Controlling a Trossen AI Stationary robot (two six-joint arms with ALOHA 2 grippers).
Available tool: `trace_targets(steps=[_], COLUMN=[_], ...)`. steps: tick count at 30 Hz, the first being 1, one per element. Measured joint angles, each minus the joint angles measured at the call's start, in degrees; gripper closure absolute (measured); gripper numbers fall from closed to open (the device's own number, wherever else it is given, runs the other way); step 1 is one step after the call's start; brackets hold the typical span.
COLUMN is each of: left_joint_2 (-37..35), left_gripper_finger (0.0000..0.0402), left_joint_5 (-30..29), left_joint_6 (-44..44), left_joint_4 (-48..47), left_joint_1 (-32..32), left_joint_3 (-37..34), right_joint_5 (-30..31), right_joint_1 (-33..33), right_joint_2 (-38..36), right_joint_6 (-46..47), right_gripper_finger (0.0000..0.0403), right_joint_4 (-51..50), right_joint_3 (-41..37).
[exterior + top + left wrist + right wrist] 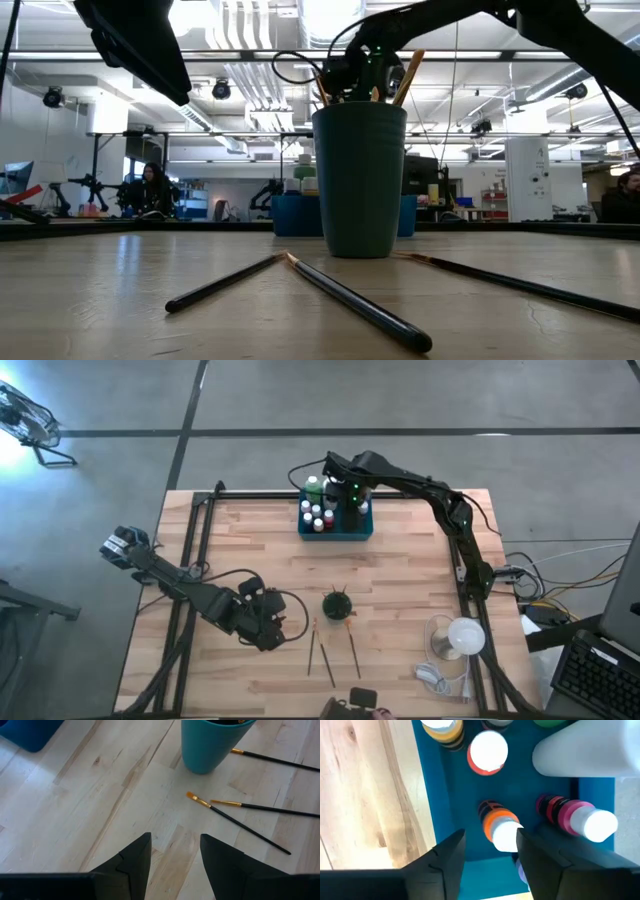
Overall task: Pick & Place Paint Supplies
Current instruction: Put the light orange paint bottle into the blue bin, then adjust the green cup
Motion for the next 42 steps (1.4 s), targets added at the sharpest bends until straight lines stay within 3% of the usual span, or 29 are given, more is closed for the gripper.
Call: trace_targets(steps=[15,20,25,28,36,42], left_joint_2=[0.02,0.0,0.0,0.0,0.02,2.28], left_gripper_finger=[0.0227,0.0227,0.0227,0.0227,0.0227,0.0227], left_joint_5=[0.27,1.23,1.79,0.76,-1.71,-4.73], left_joint_6=[0.18,2.89,12.91,14.51,4.39,-15.04], left_joint_4=[0.02,0.03,1.13,3.25,16.54,18.19], left_joint_1=[0.0,0.0,-0.31,-0.17,2.19,2.23], left_joint_3=[0.0,-0.02,-0.02,-0.07,-3.97,-5.51], right_joint_5=[0.27,1.86,2.9,3.37,11.76,13.67], right_joint_1=[1.91,4.03,6.86,9.05,15.93,16.48], right_joint_2=[-1.97,-7.3,-15.52,-21.02,-36.3,-45.66], right_joint_6=[0.13,0.19,3.01,6.4,16.6,21.42], right_gripper_finger=[0.0193,0.02,0.0222,0.0235,0.0254,0.0262], right_joint_4=[-6.22,-8.44,-11.18,-12.99,-13.18,-13.17], right_joint_3=[3.42,5.26,4.74,3.38,-4.94,-12.17])
